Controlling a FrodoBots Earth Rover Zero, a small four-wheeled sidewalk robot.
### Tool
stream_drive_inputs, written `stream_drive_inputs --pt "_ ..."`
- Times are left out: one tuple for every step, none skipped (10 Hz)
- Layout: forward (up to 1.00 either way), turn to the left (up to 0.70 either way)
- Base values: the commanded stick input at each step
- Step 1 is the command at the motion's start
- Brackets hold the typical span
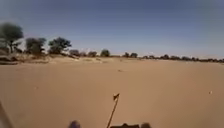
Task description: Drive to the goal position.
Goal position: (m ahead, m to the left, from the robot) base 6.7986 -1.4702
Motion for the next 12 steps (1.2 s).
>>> stream_drive_inputs --pt "0.70 0.00" --pt "0.70 0.00" --pt "0.70 0.00" --pt "0.70 0.00" --pt "0.70 0.00" --pt "0.70 0.00" --pt "0.70 0.00" --pt "0.70 0.00" --pt "0.70 0.00" --pt "0.70 0.00" --pt "0.70 0.00" --pt "0.70 0.00"
